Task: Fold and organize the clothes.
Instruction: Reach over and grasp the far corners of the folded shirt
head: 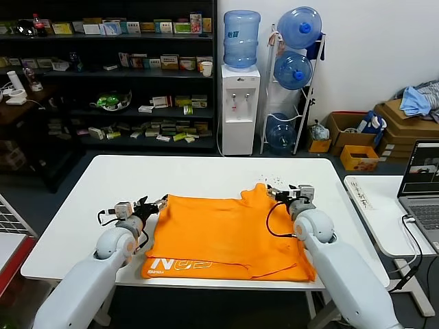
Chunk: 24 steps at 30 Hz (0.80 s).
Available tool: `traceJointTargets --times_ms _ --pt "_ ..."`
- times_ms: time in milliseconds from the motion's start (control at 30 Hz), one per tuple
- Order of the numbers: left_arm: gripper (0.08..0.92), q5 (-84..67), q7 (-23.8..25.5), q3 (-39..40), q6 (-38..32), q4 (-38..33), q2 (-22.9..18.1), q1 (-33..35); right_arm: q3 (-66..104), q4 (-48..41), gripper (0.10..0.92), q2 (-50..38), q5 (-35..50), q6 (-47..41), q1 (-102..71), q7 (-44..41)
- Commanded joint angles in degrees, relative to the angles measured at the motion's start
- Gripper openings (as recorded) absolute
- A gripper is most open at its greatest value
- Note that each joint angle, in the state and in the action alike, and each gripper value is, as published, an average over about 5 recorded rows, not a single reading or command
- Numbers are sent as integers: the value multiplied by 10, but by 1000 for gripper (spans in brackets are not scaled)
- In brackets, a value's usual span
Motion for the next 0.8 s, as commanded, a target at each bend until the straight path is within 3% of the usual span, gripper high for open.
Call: traceJointTargets --times_ms 33,667,800 --pt "823 -3 15 40 14 83 -24 -69 -27 -103 823 45 -13 -16 56 -17" --pt "823 14 14 45 21 85 -26 -66 -29 -112 820 51 -17 -22 52 -19" --pt "823 22 13 49 21 85 -26 -65 -29 -112 772 51 -14 -25 50 -18"
